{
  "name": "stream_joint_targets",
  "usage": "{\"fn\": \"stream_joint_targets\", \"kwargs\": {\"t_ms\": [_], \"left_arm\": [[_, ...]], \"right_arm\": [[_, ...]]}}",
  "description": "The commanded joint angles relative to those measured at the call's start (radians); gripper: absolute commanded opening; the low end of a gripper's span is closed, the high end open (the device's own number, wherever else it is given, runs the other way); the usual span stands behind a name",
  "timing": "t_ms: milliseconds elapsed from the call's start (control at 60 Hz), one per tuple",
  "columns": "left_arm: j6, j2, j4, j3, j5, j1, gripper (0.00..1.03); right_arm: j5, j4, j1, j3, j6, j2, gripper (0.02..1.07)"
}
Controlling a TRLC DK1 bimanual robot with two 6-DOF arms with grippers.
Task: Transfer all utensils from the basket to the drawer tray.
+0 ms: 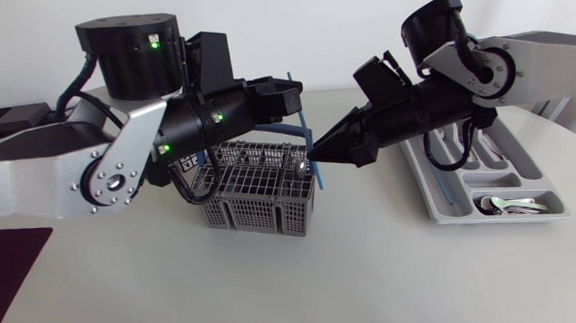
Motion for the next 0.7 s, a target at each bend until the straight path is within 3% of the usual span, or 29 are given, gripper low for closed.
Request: {"fn": "stream_joint_targets", "kwargs": {"t_ms": [0, 83, 133, 250, 367, 533, 583, 683], "left_arm": [[-0.03, 0.019, 0.019, 0.03, 0.014, 0.011, 0.03], [-0.034, 0.022, 0.019, 0.03, 0.022, 0.014, 0.03], [-0.036, 0.024, 0.019, 0.028, 0.022, 0.017, 0.03], [-0.036, 0.022, 0.019, 0.028, 0.025, 0.017, 0.04], [-0.042, 0.019, 0.02, 0.032, 0.031, 0.009, 0.15], [-0.039, -0.002, 0.02, 0.051, 0.06, 0.003, 0.52], [-0.037, -0.016, 0.017, 0.067, 0.065, 0.008, 0.68], [-0.037, -0.036, -0.007, 0.101, 0.066, 0.028, 0.82]], "right_arm": [[-0.014, 0.008, 0.014, 0.022, 0.035, 0.022, 0.27], [-0.014, 0.01, 0.022, 0.019, 0.033, 0.024, 0.12], [-0.012, 0.01, 0.022, 0.016, 0.032, 0.022, 0.08], [-0.012, 0.005, 0.02, 0.004, 0.03, 0.019, 0.07], [-0.012, 0.005, 0.017, -0.014, 0.021, 0.017, 0.07], [-0.012, -0.001, 0.013, -0.054, 0.009, -0.001, 0.07], [-0.012, -0.007, 0.01, -0.074, 0.001, -0.013, 0.07], [-0.005, -0.019, -0.004, -0.116, -0.024, -0.035, 0.07]]}}
